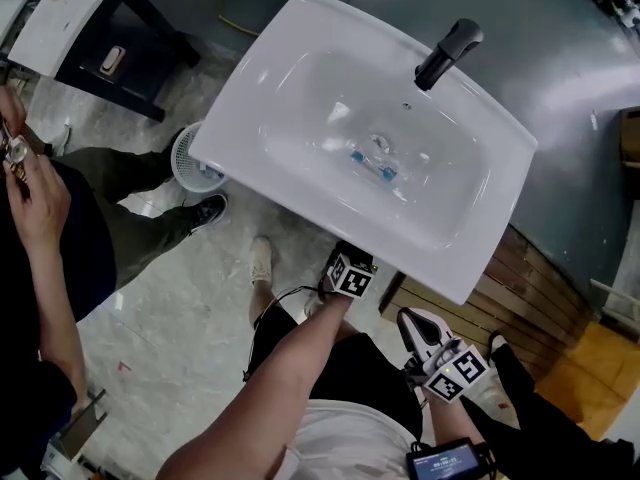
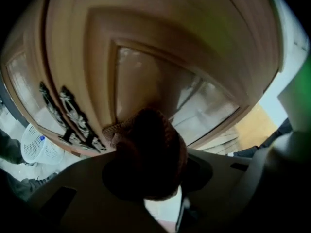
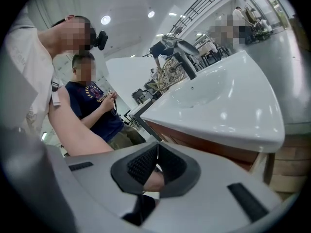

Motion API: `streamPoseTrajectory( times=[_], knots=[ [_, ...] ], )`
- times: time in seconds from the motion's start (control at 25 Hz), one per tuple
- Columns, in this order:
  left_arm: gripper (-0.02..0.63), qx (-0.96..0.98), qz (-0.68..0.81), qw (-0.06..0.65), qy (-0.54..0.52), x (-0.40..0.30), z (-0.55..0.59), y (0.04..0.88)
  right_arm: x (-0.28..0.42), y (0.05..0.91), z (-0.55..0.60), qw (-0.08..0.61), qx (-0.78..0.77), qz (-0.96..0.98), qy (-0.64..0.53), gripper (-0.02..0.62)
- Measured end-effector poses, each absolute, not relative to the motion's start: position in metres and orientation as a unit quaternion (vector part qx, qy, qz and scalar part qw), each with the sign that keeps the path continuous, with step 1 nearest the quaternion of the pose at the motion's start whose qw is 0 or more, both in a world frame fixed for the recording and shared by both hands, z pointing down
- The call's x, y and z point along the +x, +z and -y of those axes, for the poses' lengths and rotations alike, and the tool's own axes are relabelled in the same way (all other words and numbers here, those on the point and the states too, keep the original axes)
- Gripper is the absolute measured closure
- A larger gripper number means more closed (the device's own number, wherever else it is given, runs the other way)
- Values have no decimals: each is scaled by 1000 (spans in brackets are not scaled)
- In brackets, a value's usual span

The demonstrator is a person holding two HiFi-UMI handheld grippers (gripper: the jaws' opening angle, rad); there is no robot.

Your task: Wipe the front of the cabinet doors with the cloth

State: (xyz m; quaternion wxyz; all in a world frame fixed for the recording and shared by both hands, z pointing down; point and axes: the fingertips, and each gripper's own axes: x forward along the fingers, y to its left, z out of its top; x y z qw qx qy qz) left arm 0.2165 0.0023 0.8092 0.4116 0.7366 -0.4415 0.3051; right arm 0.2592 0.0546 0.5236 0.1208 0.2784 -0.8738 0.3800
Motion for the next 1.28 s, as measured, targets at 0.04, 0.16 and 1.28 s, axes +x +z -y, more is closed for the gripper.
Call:
streamPoseTrajectory(
  times=[0.04,0.16,1.28],
  knots=[
    [448,740,440,410,301,221,-3,809,263,524,-54,121,279,873,381,581],
    [448,761,422,398,292,244,-7,805,272,525,-52,121,278,872,383,581],
    [448,889,238,279,276,378,-44,781,244,544,-73,142,202,896,369,581]
  ],
)
